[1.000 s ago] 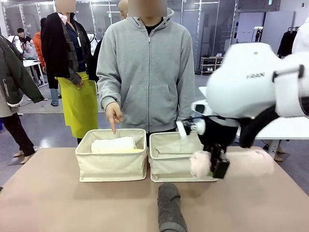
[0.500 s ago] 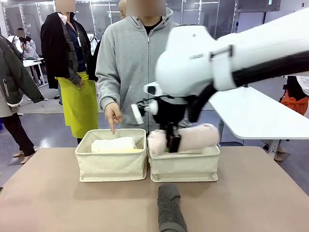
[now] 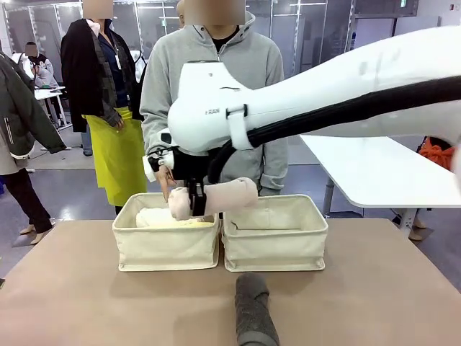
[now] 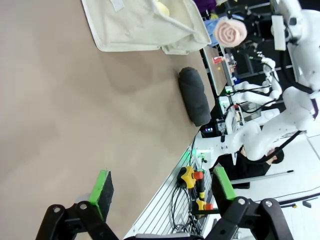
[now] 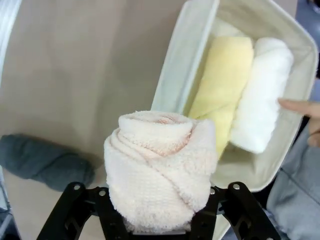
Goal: Divide the towels into two baskets.
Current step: Pick up one hotel-folded towel from the bottom of the table and place it in the Fabric basket indicated by the person.
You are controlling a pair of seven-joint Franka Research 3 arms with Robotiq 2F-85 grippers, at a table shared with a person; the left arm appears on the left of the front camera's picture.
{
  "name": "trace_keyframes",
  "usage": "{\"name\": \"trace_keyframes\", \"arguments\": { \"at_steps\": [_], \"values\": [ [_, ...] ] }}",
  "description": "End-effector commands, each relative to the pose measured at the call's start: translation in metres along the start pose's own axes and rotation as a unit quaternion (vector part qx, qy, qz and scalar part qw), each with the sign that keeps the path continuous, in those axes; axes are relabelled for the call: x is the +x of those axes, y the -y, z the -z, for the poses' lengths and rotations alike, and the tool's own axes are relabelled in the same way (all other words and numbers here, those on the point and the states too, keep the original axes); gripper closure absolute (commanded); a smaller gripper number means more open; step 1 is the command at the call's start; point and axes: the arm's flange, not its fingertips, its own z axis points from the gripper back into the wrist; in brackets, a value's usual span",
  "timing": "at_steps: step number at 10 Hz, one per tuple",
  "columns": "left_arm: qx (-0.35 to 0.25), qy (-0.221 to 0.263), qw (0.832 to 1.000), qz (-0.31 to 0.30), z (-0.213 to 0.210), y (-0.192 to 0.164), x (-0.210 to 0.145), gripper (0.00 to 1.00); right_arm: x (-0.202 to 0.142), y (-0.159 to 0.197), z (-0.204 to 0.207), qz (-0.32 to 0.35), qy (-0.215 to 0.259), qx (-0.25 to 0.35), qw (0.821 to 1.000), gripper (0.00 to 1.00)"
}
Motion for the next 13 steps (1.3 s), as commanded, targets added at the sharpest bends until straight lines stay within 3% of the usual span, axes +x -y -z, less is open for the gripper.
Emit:
{"name": "trace_keyframes", "arguments": {
  "at_steps": [1,4,9,13],
  "values": [
    [-0.002,0.006,1.000,0.002,-0.001,0.002,-0.003,0.00,0.031,0.042,-0.003,0.017,0.012,0.002,1.000,0.72],
    [-0.002,0.006,1.000,0.002,-0.001,0.002,-0.003,0.00,0.046,0.058,0.016,0.009,0.059,-0.044,0.997,0.72],
    [-0.002,0.006,1.000,0.002,-0.001,0.002,-0.003,0.00,0.074,0.061,0.046,0.038,0.070,-0.134,0.988,0.72],
    [-0.002,0.006,1.000,0.002,-0.001,0.002,-0.003,0.00,0.073,0.061,0.051,0.075,0.075,-0.140,0.984,0.72]
  ]
}}
